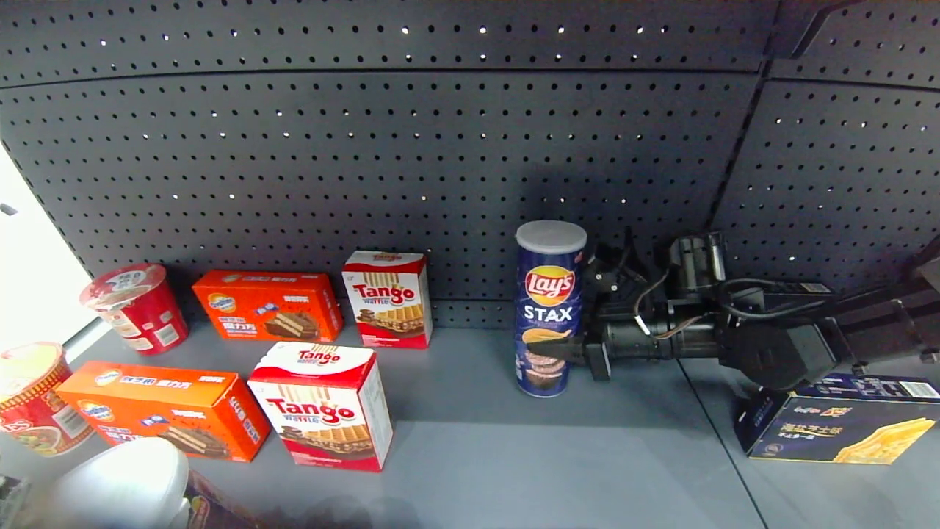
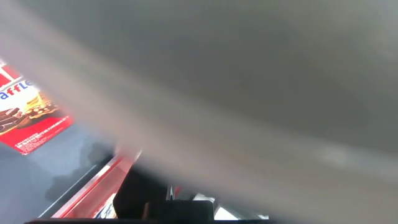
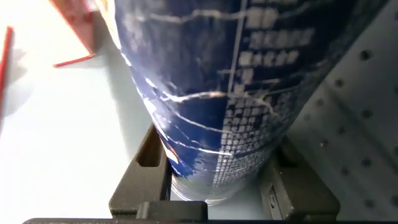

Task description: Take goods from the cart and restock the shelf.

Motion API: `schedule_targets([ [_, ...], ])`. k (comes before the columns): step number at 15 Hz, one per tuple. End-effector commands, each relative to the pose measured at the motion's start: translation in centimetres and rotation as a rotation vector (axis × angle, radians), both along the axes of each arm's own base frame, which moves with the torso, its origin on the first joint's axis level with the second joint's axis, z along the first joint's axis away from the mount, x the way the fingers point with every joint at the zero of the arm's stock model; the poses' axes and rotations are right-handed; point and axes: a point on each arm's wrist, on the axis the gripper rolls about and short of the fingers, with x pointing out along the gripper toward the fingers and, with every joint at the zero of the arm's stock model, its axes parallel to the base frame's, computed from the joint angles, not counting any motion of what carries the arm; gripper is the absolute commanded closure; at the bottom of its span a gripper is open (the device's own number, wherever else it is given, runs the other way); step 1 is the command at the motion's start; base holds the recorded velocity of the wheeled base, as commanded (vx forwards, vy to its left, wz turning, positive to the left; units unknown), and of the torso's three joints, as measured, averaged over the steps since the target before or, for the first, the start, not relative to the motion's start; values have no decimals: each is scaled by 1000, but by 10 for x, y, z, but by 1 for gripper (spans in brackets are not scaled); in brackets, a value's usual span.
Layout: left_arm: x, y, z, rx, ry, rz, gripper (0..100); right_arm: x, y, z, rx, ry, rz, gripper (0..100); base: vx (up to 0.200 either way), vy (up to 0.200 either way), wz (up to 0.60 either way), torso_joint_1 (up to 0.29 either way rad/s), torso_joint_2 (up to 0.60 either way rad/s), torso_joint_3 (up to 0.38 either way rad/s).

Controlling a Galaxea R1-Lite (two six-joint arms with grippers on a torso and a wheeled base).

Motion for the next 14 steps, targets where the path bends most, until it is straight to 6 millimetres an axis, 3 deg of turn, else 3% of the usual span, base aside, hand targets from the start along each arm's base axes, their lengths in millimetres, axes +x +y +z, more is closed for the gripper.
schedule_targets([
  [1, 0, 0, -1, 1, 2, 0, 100, -18, -6, 10, 6, -12, 5, 100, 0, 0, 0, 0, 0, 0],
  [5, 0, 0, 0, -1, -3, 1, 100, -39, -8, 14, 7, -5, 26, 100, 0, 0, 0, 0, 0, 0],
  [14, 1, 0, 1, 1, -4, 4, 100, -85, -12, -7, -3, 17, 70, 100, 0, 0, 0, 0, 0, 0],
])
